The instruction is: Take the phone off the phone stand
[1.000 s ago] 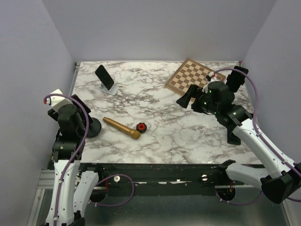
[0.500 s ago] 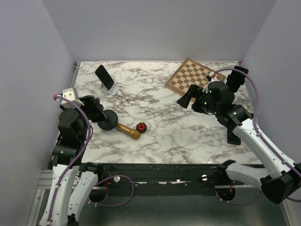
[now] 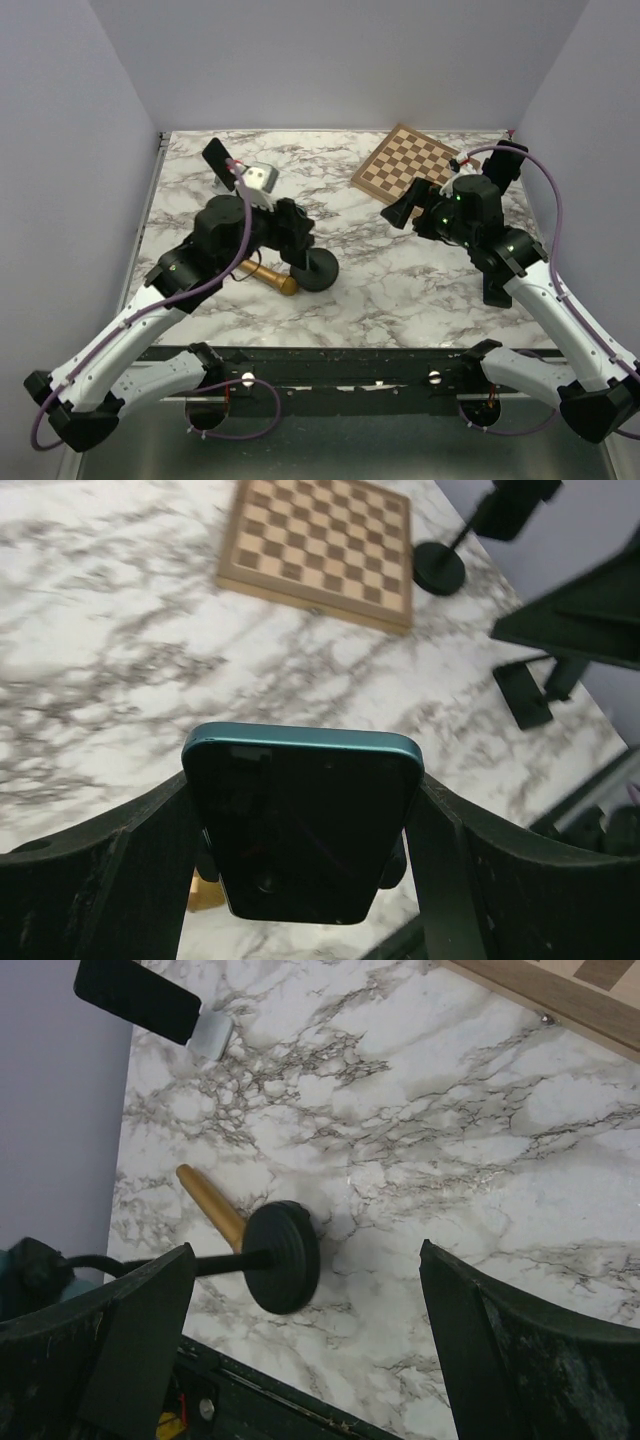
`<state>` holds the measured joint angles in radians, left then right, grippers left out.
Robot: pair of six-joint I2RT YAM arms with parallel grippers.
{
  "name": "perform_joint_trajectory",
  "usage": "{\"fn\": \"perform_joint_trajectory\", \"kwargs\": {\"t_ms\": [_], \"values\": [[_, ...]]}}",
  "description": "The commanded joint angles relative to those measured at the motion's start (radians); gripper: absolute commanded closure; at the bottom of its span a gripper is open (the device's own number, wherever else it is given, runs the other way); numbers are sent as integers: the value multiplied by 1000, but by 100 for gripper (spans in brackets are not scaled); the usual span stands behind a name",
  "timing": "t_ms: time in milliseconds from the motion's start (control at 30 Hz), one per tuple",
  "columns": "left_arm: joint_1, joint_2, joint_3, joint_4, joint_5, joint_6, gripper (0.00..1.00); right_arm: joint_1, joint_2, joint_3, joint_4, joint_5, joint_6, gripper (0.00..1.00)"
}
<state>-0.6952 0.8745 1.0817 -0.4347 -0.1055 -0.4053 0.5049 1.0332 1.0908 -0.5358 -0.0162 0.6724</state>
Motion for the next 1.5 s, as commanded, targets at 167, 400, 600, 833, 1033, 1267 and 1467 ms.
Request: {"fn": "perform_joint_trajectory", "kwargs": {"t_ms": [167, 400, 600, 833, 1033, 1267, 1467], "values": [[-422, 288, 201, 28, -345, -91, 100, 7, -103, 44, -145, 215, -113, 0], [-527, 479, 332, -42, -574, -140, 100, 7, -144, 64, -259, 291, -176, 0], [-533, 541, 351, -57, -691, -242, 100, 7, -164, 28, -269, 335, -171, 0], [-528, 599, 401, -105, -627, -278, 74, 7, -192, 32, -232, 232, -94, 0], [-504, 561, 334, -32, -530, -288, 46, 7, -111, 45, -292, 92, -76, 0], [-503, 531, 323, -28, -495, -281, 3, 9, -104, 41, -301, 72, -71, 0], [-504, 405, 260, -8, -446, -273, 1, 9, -114, 72, -329, 63, -58, 0]]}}
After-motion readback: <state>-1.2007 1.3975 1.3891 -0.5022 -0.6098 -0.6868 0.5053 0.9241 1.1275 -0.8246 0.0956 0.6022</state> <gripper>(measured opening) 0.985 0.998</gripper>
